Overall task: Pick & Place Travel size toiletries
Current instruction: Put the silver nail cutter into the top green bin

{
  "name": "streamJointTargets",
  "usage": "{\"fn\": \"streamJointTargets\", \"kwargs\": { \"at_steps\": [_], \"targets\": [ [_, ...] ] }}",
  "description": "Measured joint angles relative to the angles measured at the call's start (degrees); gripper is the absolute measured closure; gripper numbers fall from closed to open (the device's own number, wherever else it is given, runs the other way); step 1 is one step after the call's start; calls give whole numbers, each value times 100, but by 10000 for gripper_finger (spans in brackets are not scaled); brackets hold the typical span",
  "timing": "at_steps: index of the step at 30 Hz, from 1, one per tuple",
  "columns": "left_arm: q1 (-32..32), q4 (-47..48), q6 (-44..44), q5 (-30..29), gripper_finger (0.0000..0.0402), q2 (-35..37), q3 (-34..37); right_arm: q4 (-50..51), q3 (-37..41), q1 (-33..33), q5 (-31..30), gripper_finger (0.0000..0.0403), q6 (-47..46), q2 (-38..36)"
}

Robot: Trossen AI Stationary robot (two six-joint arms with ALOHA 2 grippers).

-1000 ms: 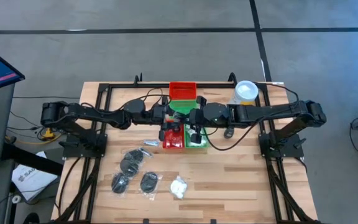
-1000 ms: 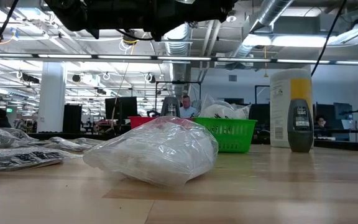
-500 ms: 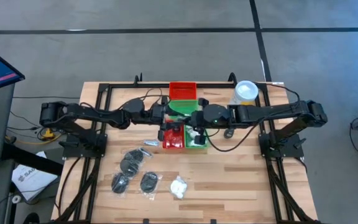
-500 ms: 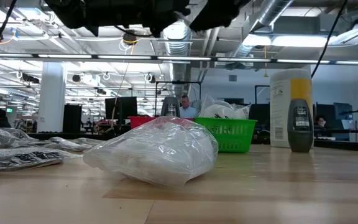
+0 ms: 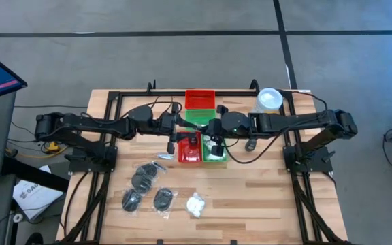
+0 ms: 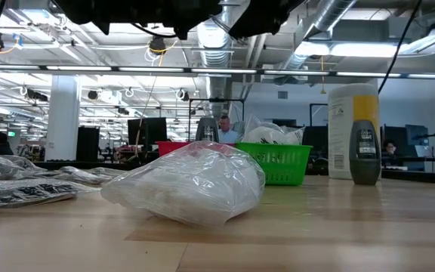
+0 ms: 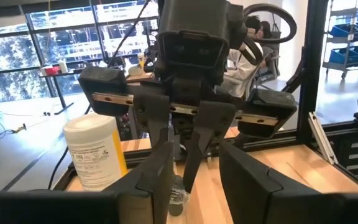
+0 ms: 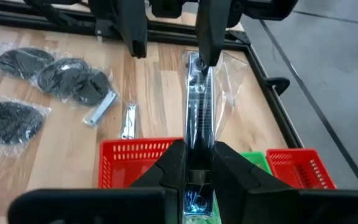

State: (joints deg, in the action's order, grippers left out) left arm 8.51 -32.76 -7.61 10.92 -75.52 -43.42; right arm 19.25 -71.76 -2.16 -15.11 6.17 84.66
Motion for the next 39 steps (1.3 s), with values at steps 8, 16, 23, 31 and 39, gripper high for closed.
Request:
{"fn": "streamJointTargets", "kwargs": {
  "at_steps": [8, 16, 23, 31, 39],
  "targets": [
    [71, 35, -115, 9, 270, 24, 0, -68, 4, -110, 3, 358, -20, 7],
    [96, 131, -114, -52, 259, 2, 16, -326, -20, -178, 39, 358, 31, -9],
    [94, 102, -114, -45, 266, 2, 15, -359, -20, -144, 79, 358, 42, -9],
    [90, 84, -119, 223, 342, 2, 15, -347, -20, -146, 177, 358, 27, -9],
    [90, 53, -217, 245, 370, 2, 17, -327, -21, -144, 168, 358, 12, -11]
  ]
}}
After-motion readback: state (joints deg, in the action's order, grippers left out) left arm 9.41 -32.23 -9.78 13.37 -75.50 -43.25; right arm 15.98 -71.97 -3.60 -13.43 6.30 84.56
